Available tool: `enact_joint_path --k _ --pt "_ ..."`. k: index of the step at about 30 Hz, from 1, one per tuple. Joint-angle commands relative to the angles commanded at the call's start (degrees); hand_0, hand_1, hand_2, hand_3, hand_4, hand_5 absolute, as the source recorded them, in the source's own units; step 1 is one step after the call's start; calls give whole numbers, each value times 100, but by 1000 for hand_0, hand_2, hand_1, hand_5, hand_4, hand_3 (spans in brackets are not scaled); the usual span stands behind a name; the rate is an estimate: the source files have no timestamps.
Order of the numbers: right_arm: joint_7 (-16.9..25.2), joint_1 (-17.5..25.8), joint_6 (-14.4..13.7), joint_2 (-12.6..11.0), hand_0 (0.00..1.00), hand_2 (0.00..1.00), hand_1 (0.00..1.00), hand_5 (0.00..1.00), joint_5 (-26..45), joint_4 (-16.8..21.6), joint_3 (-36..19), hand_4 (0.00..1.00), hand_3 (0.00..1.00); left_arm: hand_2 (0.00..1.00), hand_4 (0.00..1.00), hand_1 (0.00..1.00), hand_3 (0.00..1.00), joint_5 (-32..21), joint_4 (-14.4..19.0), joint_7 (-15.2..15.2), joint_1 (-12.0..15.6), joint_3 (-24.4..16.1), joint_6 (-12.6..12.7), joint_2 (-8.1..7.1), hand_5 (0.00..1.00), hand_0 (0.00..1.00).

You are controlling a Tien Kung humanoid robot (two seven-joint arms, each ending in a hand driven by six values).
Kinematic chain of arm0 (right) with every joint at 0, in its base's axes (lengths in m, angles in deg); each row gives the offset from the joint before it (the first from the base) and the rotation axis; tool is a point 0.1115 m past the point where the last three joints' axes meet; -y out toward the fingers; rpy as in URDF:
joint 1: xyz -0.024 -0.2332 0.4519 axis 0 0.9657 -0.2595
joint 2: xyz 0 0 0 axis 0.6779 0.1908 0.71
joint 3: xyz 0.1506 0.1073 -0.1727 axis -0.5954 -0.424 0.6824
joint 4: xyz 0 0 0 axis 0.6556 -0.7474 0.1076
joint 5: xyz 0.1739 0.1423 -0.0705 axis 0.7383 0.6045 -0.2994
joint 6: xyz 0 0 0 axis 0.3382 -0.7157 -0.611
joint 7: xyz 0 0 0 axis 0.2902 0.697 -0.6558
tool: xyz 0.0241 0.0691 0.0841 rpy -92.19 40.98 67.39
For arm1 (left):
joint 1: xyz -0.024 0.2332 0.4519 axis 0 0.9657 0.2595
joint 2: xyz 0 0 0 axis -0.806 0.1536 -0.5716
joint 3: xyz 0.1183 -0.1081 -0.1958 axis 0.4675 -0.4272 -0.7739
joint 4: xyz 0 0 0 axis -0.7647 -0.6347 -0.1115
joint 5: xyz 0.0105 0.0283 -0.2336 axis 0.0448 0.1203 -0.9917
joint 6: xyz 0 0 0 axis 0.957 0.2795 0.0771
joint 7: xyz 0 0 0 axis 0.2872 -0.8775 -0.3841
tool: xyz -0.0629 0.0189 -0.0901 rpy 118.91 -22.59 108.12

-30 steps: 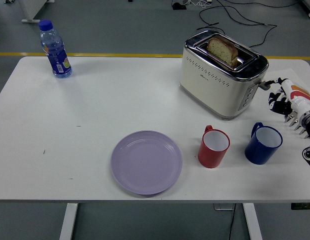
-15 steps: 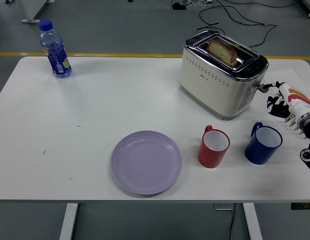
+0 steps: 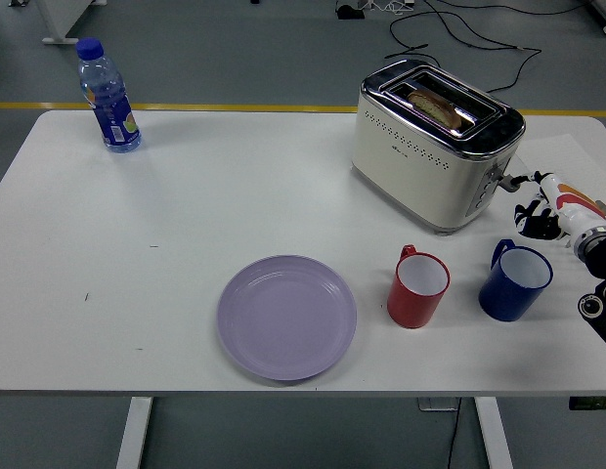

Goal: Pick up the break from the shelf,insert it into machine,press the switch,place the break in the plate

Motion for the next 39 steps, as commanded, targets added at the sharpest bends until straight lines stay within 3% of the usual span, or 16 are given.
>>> enact_joint_path --k 19,39 --pt "-13 -54 -5 88 168 325 206 42 -71 -214 44 493 806 625 377 590 646 35 0 -13 -1 -33 1 6 998 668" --pt "-46 132 1 -47 167 326 206 39 -212 -137 -773 490 805 624 377 590 647 124 0 -33 18 -99 -6 12 998 668"
